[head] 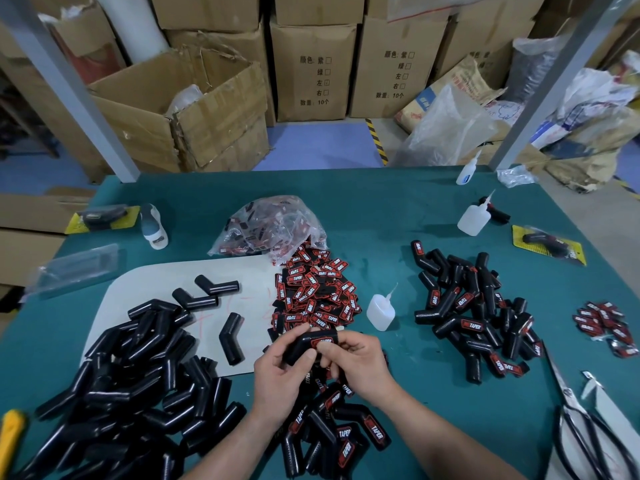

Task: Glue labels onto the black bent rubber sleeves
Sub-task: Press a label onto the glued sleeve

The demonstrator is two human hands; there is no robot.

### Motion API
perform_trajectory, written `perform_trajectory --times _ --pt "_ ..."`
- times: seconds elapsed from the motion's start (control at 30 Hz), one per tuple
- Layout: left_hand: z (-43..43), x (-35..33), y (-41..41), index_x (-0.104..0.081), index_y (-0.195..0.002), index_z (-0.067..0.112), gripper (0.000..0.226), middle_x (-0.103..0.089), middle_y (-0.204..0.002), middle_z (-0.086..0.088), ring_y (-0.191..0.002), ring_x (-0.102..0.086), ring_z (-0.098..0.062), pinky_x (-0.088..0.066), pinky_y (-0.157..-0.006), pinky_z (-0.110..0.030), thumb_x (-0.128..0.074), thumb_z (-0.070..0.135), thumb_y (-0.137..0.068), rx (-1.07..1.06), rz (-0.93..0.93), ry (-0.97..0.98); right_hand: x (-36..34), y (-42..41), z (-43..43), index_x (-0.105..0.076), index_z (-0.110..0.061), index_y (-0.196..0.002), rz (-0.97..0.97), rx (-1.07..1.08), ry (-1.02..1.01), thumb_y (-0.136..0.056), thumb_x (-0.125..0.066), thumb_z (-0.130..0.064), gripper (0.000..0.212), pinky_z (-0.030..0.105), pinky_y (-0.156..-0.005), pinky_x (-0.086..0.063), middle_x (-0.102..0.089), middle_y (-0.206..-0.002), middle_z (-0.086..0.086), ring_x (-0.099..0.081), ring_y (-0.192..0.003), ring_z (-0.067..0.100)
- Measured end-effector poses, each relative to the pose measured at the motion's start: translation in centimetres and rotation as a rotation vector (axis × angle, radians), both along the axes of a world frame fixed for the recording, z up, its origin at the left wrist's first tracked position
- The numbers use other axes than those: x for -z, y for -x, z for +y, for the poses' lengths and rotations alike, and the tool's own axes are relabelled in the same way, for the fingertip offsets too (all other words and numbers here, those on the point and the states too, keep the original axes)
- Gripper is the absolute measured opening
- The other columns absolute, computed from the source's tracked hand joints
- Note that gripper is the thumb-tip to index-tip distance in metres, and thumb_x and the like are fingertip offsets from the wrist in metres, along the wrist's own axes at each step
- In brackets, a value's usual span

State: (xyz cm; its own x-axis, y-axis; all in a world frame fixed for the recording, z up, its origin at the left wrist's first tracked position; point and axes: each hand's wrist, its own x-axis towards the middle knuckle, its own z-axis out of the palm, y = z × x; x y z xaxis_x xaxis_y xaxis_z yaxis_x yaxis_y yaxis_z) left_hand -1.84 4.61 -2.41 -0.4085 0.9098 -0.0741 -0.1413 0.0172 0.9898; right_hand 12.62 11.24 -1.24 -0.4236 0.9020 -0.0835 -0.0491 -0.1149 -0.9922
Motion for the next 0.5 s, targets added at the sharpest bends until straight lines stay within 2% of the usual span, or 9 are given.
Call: perform_trajectory --times 0.13,0.23,0.37,0.5 --pt "0.14 -0.44 -0.36 -0.073 -0.11 0.02 0.039 -0.08 -0.103 0.007 -0.093 -0.073 -0.004 -0.053 -0.084 -0.013 -0.07 -0.011 -0.088 -0.053 0.033 -0.006 -0.04 0.17 -0.12 -0.077 -0.019 -0.08 0.016 -0.016 0.006 -0.084 -0.074 -0.036 0.018 0.02 -0.048 -0.043 -0.067 -0.063 0.003 -0.054 -0.046 0.012" --pt "0.27 -0.54 -0.49 -0.073 -0.109 0.023 0.039 -0.079 -0.101 0.01 -0.091 -0.073 -0.002 -0.052 -0.082 -0.01 -0.07 -0.01 -0.088 -0.063 0.049 -0.007 -0.07 0.2 -0.24 -0.076 -0.012 -0.082 0.034 -0.02 0.009 -0.086 -0.075 -0.034 0.022 0.02 -0.048 -0.044 -0.067 -0.064 0.003 -0.054 -0.046 0.013" --pt "-0.04 -0.51 -0.3 -0.073 -0.111 0.024 0.037 -0.079 -0.104 0.008 -0.094 -0.073 -0.004 -0.052 -0.082 -0.011 -0.07 -0.007 -0.091 -0.035 0.063 -0.028 -0.13 -0.01 -0.42 -0.077 -0.015 -0.084 0.011 -0.044 -0.009 -0.09 -0.073 -0.033 0.02 0.021 -0.046 -0.043 -0.067 -0.061 0.006 -0.053 -0.042 0.014" --pt "-0.47 -0.55 0.06 -0.071 -0.118 0.013 0.03 -0.077 -0.113 0.0 -0.101 -0.073 -0.011 -0.053 -0.088 -0.017 -0.069 0.001 -0.09 0.0 0.059 -0.101 -0.17 0.27 -0.88 -0.078 -0.021 -0.085 0.002 0.018 -0.035 -0.088 -0.073 -0.03 0.011 0.02 -0.044 -0.044 -0.065 -0.057 0.004 -0.054 -0.042 0.012"
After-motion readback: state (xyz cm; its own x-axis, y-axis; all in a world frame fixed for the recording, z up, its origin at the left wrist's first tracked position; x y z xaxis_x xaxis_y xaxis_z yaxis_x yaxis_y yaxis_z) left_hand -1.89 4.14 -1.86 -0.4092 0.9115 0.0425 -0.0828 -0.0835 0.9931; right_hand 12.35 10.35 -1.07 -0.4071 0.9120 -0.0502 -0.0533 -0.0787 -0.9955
